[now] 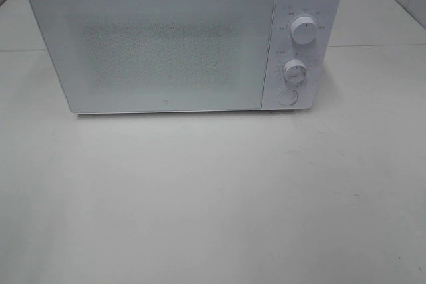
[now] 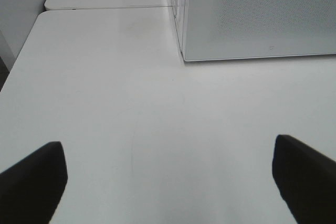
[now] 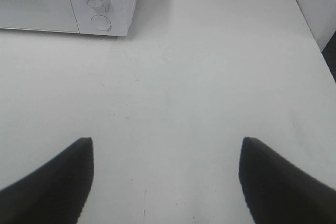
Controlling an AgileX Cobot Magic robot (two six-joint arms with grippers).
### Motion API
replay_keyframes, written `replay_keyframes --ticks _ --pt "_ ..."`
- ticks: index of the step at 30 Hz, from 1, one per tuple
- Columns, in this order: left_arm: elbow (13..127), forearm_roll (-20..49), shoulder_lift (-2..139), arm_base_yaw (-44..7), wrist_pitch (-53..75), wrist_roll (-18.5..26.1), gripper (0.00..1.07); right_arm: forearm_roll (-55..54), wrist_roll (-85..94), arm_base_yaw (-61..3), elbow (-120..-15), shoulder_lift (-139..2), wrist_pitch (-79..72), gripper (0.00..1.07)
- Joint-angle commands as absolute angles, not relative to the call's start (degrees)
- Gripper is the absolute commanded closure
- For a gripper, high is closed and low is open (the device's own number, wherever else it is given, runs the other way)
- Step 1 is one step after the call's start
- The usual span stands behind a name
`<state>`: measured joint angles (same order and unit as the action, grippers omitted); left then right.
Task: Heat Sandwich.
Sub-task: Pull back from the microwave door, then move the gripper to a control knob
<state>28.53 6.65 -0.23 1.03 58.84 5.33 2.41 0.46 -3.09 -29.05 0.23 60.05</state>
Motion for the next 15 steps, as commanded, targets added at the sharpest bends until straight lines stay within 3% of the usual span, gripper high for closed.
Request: replay_keyframes --ticks 1,15 --pt "28.30 6.82 -1.83 1.20 58.84 4.98 0.03 2.69 0.00 -2.69 -28.88 1.72 59.42 0.32" --pt "28.30 6.82 -1.83 1.20 58.84 4.98 0.03 2.69 0.00 -2.69 -28.88 1.72 59.42 0.32"
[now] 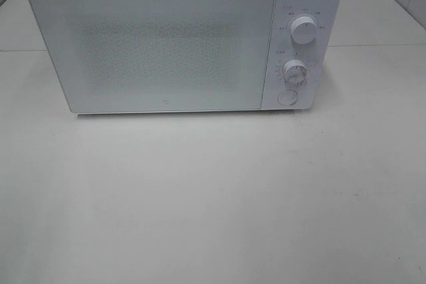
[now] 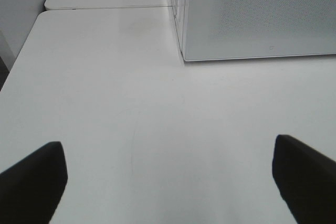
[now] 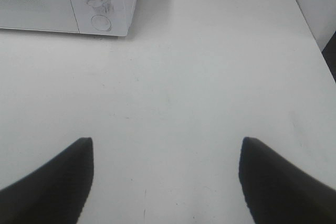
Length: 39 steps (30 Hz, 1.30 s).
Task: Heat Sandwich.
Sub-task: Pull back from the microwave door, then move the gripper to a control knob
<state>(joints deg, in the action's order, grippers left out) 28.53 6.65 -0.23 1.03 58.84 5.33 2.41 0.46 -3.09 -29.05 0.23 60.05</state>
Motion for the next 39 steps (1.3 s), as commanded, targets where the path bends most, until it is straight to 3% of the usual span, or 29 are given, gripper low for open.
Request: replay_keyframes --ticks 1,20,39 --pt "28.30 6.82 -1.83 1.20 58.84 4.98 0.03 2.69 0.00 -2.69 -28.88 1.72 59.42 0.32" --pt "28.30 6.82 -1.83 1.20 58.84 4.98 0.03 2.41 -0.92 -2.75 -29.28 1.26 59.13 0.32" --pt "28.30 6.82 -1.83 1.20 58.84 4.98 0.03 2.41 -1.43 -2.75 -32.03 -13.52 46.29 0.32"
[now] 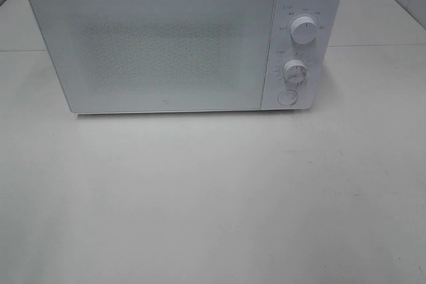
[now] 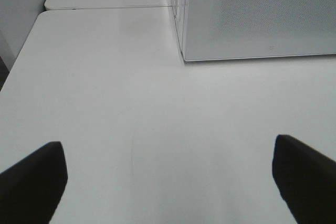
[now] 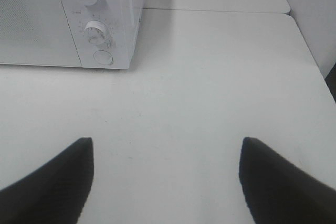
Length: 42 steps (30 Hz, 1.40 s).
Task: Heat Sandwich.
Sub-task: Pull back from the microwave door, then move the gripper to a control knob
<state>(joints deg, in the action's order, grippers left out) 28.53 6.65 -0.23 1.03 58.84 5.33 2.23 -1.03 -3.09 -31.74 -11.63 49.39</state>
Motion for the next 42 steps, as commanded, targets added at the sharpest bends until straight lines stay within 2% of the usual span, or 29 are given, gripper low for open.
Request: replay_keyframes --ticks 1,14,42 --pt "28.30 6.82 -1.83 1.20 58.84 4.98 0.03 2.35 -1.43 -2.75 -32.03 -15.36 44.52 0.32" --pt "28.30 6.82 -1.83 1.20 58.84 4.98 0.03 2.29 -1.43 -2.75 -32.03 -27.10 32.03 0.32" --pt "28.30 6.82 -1.83 1.20 58.84 4.98 0.03 2.52 -1.66 -2.81 -32.03 -56.84 -9.80 0.33"
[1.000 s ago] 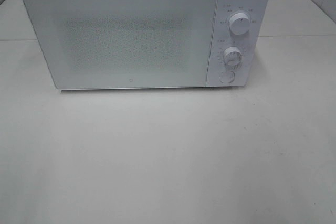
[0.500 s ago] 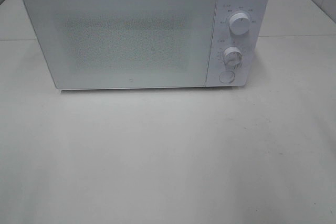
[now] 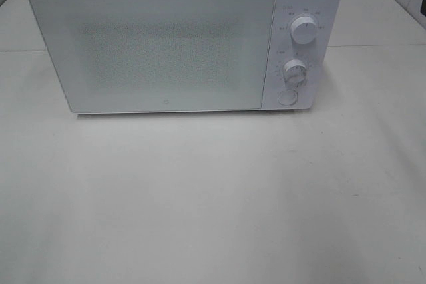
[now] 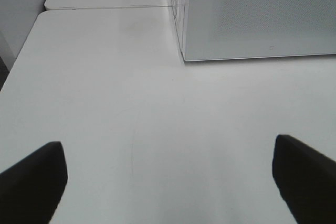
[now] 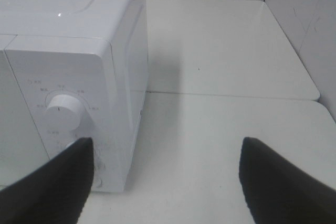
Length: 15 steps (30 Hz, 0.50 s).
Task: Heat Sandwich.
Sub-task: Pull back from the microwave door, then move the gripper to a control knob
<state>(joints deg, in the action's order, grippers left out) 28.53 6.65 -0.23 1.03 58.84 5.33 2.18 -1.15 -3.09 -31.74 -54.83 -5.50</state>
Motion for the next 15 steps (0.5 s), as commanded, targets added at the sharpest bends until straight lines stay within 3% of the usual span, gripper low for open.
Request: replay_keyframes --ticks 1,15 --pt "28.30 6.82 -1.83 1.20 58.84 4.98 0.03 2.52 -1.66 -2.86 -32.03 -57.93 -11.23 0.33" --pt "28.30 6.82 -1.83 1.20 58.84 4.98 0.03 -2.18 0.63 -4.35 -21.72 -70.07 -40.62 0.33"
